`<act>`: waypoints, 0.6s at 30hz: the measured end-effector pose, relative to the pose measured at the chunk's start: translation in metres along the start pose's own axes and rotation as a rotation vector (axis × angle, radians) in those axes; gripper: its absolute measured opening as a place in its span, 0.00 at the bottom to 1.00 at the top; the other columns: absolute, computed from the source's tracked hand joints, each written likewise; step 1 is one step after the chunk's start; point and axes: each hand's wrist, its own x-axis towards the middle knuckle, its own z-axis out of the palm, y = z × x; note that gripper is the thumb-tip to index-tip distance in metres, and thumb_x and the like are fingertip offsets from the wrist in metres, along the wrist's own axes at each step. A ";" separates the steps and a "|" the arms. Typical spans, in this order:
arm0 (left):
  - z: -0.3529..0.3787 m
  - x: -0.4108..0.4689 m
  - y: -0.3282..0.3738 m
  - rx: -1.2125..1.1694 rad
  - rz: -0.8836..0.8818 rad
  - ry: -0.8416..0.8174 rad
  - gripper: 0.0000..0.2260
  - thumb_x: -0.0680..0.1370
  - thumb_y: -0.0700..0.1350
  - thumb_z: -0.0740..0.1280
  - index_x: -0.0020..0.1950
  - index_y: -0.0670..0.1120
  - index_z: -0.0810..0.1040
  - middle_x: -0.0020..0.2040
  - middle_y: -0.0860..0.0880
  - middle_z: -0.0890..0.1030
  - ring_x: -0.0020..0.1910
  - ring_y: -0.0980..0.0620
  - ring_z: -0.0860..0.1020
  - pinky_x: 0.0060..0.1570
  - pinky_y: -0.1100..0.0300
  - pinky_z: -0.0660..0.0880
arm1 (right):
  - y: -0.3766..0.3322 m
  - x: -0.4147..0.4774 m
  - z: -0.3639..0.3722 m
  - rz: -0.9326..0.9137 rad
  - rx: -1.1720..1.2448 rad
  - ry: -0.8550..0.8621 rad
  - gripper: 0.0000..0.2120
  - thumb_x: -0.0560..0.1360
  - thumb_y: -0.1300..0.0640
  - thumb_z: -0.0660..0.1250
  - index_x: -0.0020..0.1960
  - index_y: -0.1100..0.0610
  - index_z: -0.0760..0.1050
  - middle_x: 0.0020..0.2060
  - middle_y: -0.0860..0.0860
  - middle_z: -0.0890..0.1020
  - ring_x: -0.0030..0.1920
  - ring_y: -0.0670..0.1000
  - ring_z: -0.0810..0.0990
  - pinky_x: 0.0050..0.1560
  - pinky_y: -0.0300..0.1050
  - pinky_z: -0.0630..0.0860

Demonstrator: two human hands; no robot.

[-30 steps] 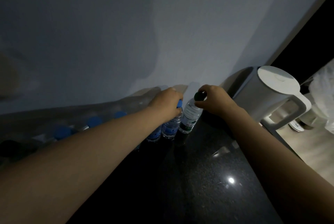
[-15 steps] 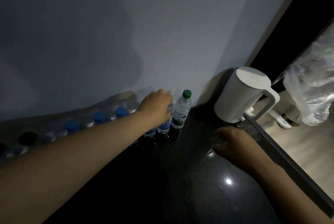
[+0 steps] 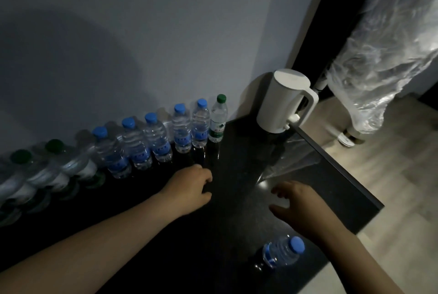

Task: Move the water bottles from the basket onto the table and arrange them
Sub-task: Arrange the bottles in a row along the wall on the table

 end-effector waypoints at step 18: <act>0.076 -0.063 0.042 -0.059 -0.025 -0.261 0.14 0.75 0.49 0.68 0.60 0.52 0.75 0.54 0.54 0.73 0.50 0.58 0.75 0.51 0.62 0.76 | 0.046 -0.077 0.059 0.172 0.074 -0.004 0.25 0.72 0.52 0.71 0.67 0.49 0.69 0.61 0.50 0.74 0.56 0.48 0.75 0.51 0.37 0.73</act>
